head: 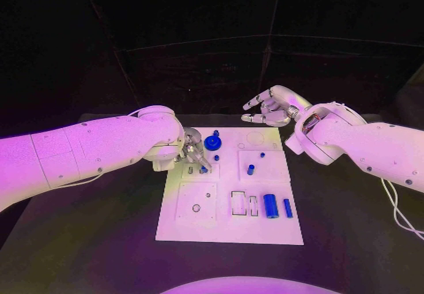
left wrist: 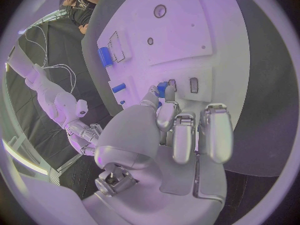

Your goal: Assemble the parts on the task board

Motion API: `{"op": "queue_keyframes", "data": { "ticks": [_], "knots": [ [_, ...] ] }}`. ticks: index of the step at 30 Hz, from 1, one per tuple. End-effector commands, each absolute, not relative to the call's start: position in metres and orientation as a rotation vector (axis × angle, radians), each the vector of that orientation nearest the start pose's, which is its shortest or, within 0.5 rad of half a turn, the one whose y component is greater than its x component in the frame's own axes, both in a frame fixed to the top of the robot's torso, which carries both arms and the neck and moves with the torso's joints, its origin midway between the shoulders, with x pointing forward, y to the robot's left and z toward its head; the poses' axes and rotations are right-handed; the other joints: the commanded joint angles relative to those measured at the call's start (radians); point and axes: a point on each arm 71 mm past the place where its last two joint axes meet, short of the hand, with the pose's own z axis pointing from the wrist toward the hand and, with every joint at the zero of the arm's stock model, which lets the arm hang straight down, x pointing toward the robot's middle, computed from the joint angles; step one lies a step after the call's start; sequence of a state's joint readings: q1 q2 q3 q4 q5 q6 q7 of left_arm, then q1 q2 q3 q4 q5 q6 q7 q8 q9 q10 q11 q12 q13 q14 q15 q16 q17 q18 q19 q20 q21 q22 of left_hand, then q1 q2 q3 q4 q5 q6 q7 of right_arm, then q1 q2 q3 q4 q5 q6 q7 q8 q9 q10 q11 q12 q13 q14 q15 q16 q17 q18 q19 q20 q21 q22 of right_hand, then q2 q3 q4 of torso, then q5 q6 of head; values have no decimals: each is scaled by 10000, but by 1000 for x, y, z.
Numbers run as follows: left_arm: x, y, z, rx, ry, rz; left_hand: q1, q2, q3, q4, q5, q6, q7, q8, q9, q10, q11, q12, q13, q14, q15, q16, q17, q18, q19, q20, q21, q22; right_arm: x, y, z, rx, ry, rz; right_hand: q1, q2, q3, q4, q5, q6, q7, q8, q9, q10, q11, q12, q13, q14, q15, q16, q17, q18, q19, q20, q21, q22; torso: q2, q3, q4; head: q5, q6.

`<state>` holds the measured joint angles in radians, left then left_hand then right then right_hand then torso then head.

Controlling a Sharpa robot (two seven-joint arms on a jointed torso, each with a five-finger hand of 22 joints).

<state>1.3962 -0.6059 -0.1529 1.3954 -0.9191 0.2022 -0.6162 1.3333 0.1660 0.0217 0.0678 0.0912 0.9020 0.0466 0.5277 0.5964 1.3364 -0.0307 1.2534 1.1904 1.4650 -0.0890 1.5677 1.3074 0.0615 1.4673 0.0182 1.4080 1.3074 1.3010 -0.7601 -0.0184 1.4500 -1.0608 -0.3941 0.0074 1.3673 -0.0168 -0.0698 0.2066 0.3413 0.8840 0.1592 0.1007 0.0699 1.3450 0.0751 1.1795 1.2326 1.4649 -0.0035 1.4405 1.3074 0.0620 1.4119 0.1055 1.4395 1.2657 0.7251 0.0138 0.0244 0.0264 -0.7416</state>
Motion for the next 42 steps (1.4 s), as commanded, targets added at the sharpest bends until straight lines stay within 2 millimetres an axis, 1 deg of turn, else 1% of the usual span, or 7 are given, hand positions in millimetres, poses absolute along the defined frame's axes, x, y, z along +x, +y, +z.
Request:
{"op": "queue_keyframes", "data": {
  "ticks": [1, 2, 3, 6, 8, 25, 42],
  "knots": [
    [507, 139, -183, -1668, 23919, -4565, -790, -508, 2779, -1639, 48, 83, 74, 6, 95, 81, 18, -20, 69, 1058, 55, 31, 2634, -102, 274, 43, -51, 380, 518, -180, -124, 1356, 15427, 9204, 94, 11, -55, -6, 69, 8, 16, 48, -5, -27, -47, -59, -20, 605, -35, -58, 555, 14, -43, -45, -57, 3, -2, -1, 8, -21, -8],
    [506, 140, -182, -1804, 23887, -4672, -1598, -1040, 4245, -1764, -2, 99, 110, 91, 217, 129, 67, -13, 86, 1058, 100, 31, 2634, -88, 281, 17, -62, 388, 518, -180, -124, 1336, 15440, 9217, 98, 13, -62, -7, 96, 7, 16, 49, -5, -25, -47, -56, -18, 605, -36, -59, 554, 15, -43, -45, -58, 1, -4, -4, 15, -24, -11],
    [506, 140, -182, -1963, 23844, -4799, -1899, -1216, 4929, -1815, 6, 124, 103, 163, 295, 163, 56, 4, 103, 1058, 70, 31, 2634, -95, 283, 55, -69, 389, 518, -180, -125, 1310, 15456, 9235, 105, 17, -69, -8, 132, 5, 16, 51, -6, -26, -48, -58, -20, 605, -36, -59, 555, 15, -44, -46, -60, -2, -5, -5, 14, -18, -8],
    [505, 142, -181, -2402, 23711, -5151, -2499, -1637, 6201, -1855, 18, 90, 57, 378, 537, 224, 68, 31, 127, 1058, 77, 31, 2634, -87, 285, 39, -93, 385, 518, -180, -125, 1238, 15500, 9285, 160, 44, -83, -24, 294, 4, 13, 62, -6, -35, -52, -73, -34, 605, -40, -67, 550, 17, -46, -49, -68, -11, -4, 2, 12, 75, 32],
    [504, 145, -180, -2667, 23589, -5327, -2611, -1715, 6498, -1865, 16, 69, 38, 443, 612, 236, 63, 32, 127, 1058, 58, 31, 2634, -92, 287, 51, -99, 387, 518, -180, -125, 1213, 15519, 9301, 187, 51, -90, -34, 366, 3, 11, 67, -6, -42, -54, -85, -44, 606, -42, -67, 553, 16, -44, -51, -69, -10, -7, 10, 10, 117, 22],
    [490, 169, -179, -2904, 21124, -5699, -2770, -1988, 7112, -1966, 134, 62, 7, 646, 820, 312, 40, 83, 174, 1058, 24, 31, 2634, -101, 311, 35, -82, 431, 518, -180, -126, 1068, 15625, 9401, 259, 71, -97, -63, 504, 2, 8, 78, -6, -47, -59, -93, -52, 610, -46, -61, 569, 17, -44, -55, -75, -16, -14, 1, 23, 124, -2],
    [480, 171, -195, -2479, 20206, -5058, -2771, -2022, 7174, -1976, 140, 66, 1, 671, 843, 308, 32, 62, 146, 1058, 18, 31, 2634, -91, 300, 29, -116, 390, 519, -182, -126, 1122, 15600, 9337, 287, 90, -90, -72, 546, 5, 7, 84, -5, -46, -61, -93, -53, 612, -48, -59, 573, 18, -44, -56, -76, -17, -4, 5, 3, 172, -27]
  ]
}}
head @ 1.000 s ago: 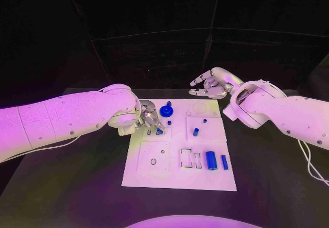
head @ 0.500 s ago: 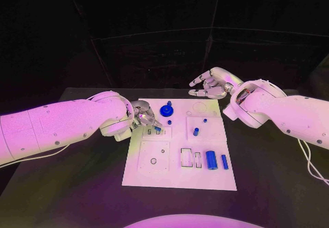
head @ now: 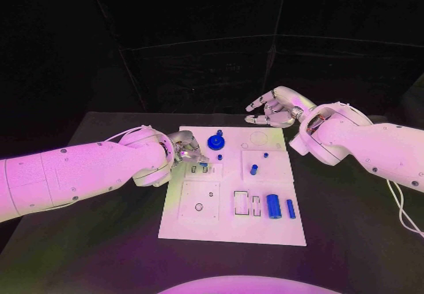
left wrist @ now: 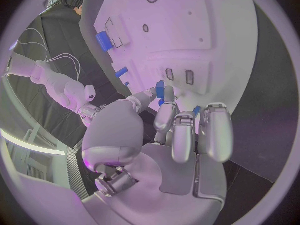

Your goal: Assemble the parts on the task board

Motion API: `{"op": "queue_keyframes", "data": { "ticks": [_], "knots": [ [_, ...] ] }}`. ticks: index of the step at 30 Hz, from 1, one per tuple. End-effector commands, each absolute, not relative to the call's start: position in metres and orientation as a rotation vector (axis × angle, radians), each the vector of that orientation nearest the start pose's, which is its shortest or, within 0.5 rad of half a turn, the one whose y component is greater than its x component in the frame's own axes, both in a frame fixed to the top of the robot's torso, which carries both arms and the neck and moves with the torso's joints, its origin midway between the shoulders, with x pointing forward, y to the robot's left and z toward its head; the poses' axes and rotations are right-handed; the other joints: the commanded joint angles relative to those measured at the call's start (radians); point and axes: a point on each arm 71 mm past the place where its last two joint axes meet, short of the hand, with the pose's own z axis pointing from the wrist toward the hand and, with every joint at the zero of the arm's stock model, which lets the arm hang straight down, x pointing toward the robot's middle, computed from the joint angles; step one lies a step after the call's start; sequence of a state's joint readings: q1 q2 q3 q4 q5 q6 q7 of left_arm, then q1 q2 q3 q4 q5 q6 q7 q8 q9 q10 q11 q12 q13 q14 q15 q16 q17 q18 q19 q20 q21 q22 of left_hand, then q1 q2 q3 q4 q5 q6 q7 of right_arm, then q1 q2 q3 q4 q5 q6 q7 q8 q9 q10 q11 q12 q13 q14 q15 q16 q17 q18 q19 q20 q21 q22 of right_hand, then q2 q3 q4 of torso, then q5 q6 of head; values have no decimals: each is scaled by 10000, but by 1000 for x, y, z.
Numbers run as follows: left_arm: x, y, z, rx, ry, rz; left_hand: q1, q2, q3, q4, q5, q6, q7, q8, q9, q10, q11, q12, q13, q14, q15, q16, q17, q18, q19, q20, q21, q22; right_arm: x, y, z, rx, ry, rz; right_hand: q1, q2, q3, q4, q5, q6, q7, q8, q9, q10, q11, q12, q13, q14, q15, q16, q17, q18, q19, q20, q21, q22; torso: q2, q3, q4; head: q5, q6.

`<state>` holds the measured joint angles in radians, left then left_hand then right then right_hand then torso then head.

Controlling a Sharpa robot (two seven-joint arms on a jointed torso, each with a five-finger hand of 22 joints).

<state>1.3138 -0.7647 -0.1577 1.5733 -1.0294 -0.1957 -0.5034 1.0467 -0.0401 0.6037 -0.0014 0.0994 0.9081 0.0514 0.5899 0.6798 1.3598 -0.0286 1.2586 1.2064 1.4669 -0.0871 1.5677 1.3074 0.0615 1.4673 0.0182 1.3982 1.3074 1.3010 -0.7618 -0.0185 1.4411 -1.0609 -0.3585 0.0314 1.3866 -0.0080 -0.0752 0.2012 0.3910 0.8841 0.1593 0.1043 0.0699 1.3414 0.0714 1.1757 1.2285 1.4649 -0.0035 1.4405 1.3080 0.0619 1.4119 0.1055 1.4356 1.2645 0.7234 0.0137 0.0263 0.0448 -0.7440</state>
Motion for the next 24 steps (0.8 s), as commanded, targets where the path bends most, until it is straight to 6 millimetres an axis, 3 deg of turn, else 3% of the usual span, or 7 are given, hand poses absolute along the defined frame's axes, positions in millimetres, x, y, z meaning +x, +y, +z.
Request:
{"op": "queue_keyframes", "data": {
  "ticks": [1, 18, 21, 24],
  "knots": [
    [480, 170, -196, -2459, 20242, -5021, 95, 38, 1366, -1282, 60, 5, -47, 53, 12, 78, 10, 14, -9, 1039, -2, 31, 2634, -92, 301, 29, -18, 390, 519, -182, -126, 1126, 15598, 9332, 95, 2, -35, -18, 49, 5, 6, 48, -5, -10, -25, -56, -12, 611, -48, -59, 567, 18, -44, -57, -37, -5, 14, 6, -17, -11, -11],
    [477, 167, -208, -1975, 21250, -4406, 93, 29, 1394, -1282, 61, 4, -48, 64, 22, 74, 8, 3, -22, 1039, -3, 31, 2634, -85, 293, 27, -42, 361, 519, -183, -126, 1173, 15577, 9289, 109, 15, -31, -22, 72, 7, 6, 51, -5, -7, -25, -52, -10, 612, -49, -60, 568, 16, -37, -58, -33, 5, 14, 10, -18, -15, -75],
    [475, 167, -210, -1837, 21494, -4291, 85, -17, 1444, -1293, 91, 6, -52, 87, 43, 81, 7, 5, -18, 1039, -3, 31, 2634, -85, 292, 27, -46, 360, 519, -183, -126, 1182, 15571, 9282, 116, 27, -25, -23, 84, 8, 6, 53, -5, -11, -26, -60, -17, 610, -50, -65, 560, 18, -41, -58, -36, -2, 16, 10, -21, -121, -67],
    [475, 167, -212, -1769, 21638, -4200, 82, -37, 1470, -1296, 113, 5, -53, 98, 53, 75, 6, -9, -33, 1039, -3, 31, 2634, -84, 290, 26, -53, 353, 519, -183, -126, 1187, 15567, 9277, 116, 27, -25, -23, 84, 8, 6, 53, -5, -11, -26, -60, -17, 610, -50, -65, 560, 18, -41, -58, -36, -2, 8, 16, -23, -67, -83]
  ]
}}
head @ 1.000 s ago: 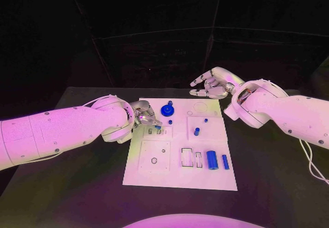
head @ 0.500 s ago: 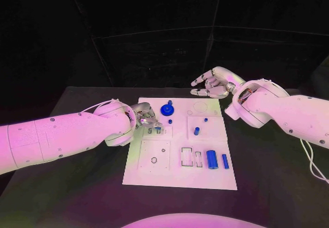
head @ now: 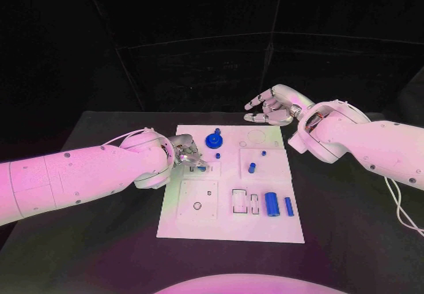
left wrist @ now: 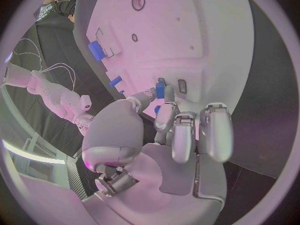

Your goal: Assemble the parts on the task board

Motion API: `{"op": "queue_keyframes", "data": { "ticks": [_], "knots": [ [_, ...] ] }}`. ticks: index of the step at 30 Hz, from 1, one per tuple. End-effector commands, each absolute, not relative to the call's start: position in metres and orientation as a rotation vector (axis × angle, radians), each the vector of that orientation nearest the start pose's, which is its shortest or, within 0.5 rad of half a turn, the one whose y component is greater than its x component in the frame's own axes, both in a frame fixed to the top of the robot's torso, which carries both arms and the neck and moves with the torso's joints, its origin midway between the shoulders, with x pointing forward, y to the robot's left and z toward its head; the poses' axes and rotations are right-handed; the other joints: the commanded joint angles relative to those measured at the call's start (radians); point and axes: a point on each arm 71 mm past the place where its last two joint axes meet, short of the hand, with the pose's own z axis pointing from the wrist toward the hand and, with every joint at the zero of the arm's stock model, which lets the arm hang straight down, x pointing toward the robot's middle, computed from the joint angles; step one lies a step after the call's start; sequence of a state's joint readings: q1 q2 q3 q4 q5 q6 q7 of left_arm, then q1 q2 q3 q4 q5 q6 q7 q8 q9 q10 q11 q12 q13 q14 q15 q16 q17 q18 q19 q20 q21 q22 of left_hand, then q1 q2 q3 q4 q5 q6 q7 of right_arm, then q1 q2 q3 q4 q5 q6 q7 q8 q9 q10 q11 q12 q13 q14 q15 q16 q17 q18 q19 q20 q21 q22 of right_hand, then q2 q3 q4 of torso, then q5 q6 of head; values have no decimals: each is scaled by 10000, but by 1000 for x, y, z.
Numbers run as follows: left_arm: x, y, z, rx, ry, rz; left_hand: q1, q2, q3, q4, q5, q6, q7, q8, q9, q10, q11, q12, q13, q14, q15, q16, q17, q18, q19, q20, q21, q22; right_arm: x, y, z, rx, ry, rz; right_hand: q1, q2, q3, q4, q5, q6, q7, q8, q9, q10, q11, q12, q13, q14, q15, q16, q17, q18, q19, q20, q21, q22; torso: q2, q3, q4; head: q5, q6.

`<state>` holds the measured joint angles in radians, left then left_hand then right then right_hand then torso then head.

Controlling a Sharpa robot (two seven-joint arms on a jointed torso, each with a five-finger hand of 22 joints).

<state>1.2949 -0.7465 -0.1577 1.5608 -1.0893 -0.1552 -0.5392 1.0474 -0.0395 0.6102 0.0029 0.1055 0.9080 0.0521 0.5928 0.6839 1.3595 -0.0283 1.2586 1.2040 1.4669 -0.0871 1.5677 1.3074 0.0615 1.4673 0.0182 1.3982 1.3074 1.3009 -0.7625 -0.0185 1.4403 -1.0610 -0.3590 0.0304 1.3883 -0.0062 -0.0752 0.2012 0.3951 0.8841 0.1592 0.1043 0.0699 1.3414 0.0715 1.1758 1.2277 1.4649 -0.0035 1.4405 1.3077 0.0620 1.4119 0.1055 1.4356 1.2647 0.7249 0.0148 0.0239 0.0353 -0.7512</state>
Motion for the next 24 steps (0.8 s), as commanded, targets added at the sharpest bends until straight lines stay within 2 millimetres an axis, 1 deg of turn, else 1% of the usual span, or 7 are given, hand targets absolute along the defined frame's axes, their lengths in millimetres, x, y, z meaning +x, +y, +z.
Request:
{"op": "queue_keyframes", "data": {
  "ticks": [1, 7, 8, 9, 18, 24],
  "knots": [
    [475, 167, -212, -1757, 21670, -4175, 74, -48, 1412, -1340, 57, 5, -60, 72, 15, 76, 3, -13, -14, 1039, -2, 31, 2634, -83, 289, 26, -54, 351, 519, -183, -126, 1188, 15566, 9276, 99, 10, -26, -23, 42, 8, 6, 53, -5, -11, -26, -61, -8, 610, -50, -65, 563, 17, -41, -58, -36, -4, -7, 7, 0, 28, -13],
    [475, 167, -213, -1712, 21770, -4094, 72, -60, 1430, -1342, 71, 5, -60, 79, 22, 71, 2, -24, -26, 1039, -2, 31, 2634, -82, 288, 26, -58, 348, 519, -183, -126, 1189, 15562, 9277, 99, 10, -26, -23, 42, 8, 6, 53, -5, -11, -26, -61, -8, 610, -50, -65, 563, 17, -41, -58, -36, -4, 0, 6, 2, 12, -26],
    [475, 167, -213, -1701, 21785, -4088, 72, -60, 1430, -1342, 71, 5, -60, 79, 22, 71, 2, -24, -26, 1039, -2, 31, 2634, -82, 288, 26, -58, 348, 519, -183, -126, 1189, 15563, 9278, 99, 10, -26, -23, 42, 8, 6, 53, -5, -11, -26, -61, -8, 610, -50, -65, 563, 17, -41, -58, -36, -4, -2, 7, 4, -23, -29],
    [475, 167, -213, -1692, 21797, -4083, 72, -60, 1430, -1342, 71, 5, -60, 79, 22, 71, 2, -24, -26, 1039, -2, 31, 2634, -82, 288, 26, -58, 348, 519, -183, -126, 1188, 15563, 9279, 99, 10, -26, -23, 42, 8, 6, 53, -5, -11, -26, -61, -8, 610, -50, -65, 563, 17, -41, -58, -36, -4, -3, 6, 6, -26, -29],
    [474, 167, -214, -1669, 21865, -4032, 67, -76, 1448, -1342, 88, 5, -60, 88, 30, 84, 2, -10, -10, 1039, -2, 31, 2634, -82, 287, 26, -62, 344, 519, -183, -126, 1189, 15564, 9276, 113, 26, -20, -26, 60, 10, 6, 57, -5, -7, -27, -55, -4, 611, -51, -64, 565, 16, -36, -59, -33, 4, -4, 3, 7, 24, -27],
    [475, 165, -214, -1685, 21879, -4059, 11, -132, 1479, -1315, 129, 24, -69, 124, 58, 98, -1, -12, -14, 1039, -2, 31, 2634, -86, 294, 25, -52, 363, 519, -183, -126, 1184, 15564, 9282, 113, 26, -20, -26, 60, 10, 6, 57, -5, -7, -27, -55, -4, 611, -51, -64, 565, 16, -36, -59, -33, 4, 0, 3, -2, 22, -22]
  ]
}}
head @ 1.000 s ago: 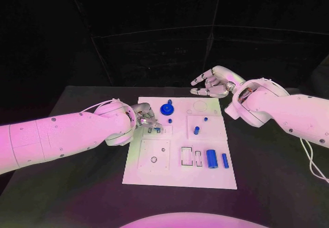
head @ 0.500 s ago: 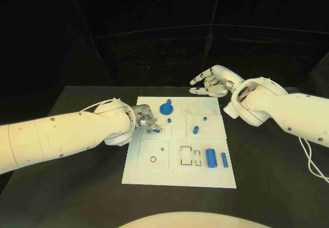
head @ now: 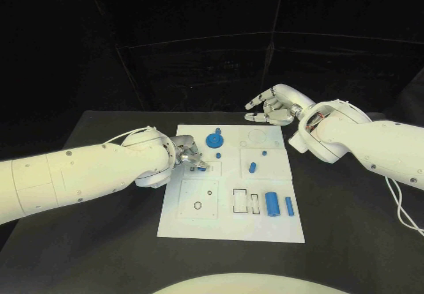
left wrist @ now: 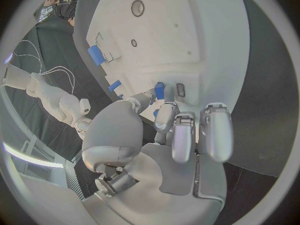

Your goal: Assemble the parts on the task board

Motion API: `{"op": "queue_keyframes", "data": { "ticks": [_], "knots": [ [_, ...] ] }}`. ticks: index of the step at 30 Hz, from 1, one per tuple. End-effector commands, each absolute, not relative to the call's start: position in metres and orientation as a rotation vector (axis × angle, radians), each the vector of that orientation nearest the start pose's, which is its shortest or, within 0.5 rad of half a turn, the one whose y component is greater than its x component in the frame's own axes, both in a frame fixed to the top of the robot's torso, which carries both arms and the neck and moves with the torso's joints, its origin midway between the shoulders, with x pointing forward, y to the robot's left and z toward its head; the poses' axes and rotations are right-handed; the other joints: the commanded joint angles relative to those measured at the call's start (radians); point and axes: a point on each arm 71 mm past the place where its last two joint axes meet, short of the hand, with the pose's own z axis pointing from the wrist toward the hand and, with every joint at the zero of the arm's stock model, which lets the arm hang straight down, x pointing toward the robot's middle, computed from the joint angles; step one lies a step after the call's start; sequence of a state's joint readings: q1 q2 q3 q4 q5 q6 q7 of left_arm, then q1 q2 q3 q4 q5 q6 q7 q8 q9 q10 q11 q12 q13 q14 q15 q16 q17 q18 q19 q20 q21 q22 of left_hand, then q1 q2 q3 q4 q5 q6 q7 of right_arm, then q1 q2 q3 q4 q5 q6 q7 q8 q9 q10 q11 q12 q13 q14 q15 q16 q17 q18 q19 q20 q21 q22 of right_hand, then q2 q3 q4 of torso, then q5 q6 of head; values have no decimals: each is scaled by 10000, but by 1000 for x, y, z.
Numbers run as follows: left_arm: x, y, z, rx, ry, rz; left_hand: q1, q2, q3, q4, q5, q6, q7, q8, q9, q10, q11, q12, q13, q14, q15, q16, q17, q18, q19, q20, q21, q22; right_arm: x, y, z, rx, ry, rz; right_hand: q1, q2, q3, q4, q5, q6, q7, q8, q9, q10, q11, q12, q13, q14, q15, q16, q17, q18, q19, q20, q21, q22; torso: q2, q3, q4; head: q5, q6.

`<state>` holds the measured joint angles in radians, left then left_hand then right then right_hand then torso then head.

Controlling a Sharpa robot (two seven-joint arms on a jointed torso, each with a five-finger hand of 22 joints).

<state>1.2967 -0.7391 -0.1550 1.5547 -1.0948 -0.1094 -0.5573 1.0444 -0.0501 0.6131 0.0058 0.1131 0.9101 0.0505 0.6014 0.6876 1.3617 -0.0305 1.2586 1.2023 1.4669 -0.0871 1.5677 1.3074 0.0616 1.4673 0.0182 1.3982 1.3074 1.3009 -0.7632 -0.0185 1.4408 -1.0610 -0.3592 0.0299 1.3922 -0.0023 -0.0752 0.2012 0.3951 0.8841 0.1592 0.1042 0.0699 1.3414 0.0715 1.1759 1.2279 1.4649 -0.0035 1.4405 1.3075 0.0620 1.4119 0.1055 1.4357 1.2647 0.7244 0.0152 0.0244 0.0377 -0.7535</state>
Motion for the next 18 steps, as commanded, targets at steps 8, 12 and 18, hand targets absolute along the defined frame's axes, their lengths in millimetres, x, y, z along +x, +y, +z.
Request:
{"op": "queue_keyframes", "data": {
  "ticks": [8, 12, 18],
  "knots": [
    [477, 162, -215, -1737, 21923, -4065, -521, -302, 1121, -927, 27, 206, -201, 194, 112, 187, -81, 67, 72, 1039, -75, 31, 2634, -100, 325, -26, -17, 431, 519, -182, -126, 1179, 15568, 9290, 73, -13, -21, -26, 61, 10, 6, 57, -4, -7, -28, -56, -6, 611, -51, -64, 567, 15, -36, -59, -34, 4, 4, 3, -6, -6, 2],
    [479, 161, -216, -1737, 21969, -4001, -795, -385, 841, -691, 6, 289, -236, 212, 111, 216, -110, 106, 110, 1039, -103, 31, 2634, -107, 339, -53, 0, 462, 519, -182, -126, 1181, 15571, 9289, 73, -13, -21, -26, 61, 10, 6, 57, -4, -7, -28, -56, -6, 611, -51, -64, 567, 15, -36, -59, -34, 4, 9, -1, -2, -12, -6],
    [480, 160, -217, -1770, 22100, -3914, -1084, -444, 235, -351, -10, 405, -276, 217, 98, 261, -146, 184, 191, 1039, -145, 31, 2634, -118, 366, -99, 32, 518, 519, -182, -126, 1182, 15572, 9288, 82, -10, -22, -30, 71, 9, 6, 59, -5, -11, -28, -63, -12, 611, -51, -66, 565, 16, -37, -60, -35, 2, 3, 5, -16, -10, -35]
  ]
}}
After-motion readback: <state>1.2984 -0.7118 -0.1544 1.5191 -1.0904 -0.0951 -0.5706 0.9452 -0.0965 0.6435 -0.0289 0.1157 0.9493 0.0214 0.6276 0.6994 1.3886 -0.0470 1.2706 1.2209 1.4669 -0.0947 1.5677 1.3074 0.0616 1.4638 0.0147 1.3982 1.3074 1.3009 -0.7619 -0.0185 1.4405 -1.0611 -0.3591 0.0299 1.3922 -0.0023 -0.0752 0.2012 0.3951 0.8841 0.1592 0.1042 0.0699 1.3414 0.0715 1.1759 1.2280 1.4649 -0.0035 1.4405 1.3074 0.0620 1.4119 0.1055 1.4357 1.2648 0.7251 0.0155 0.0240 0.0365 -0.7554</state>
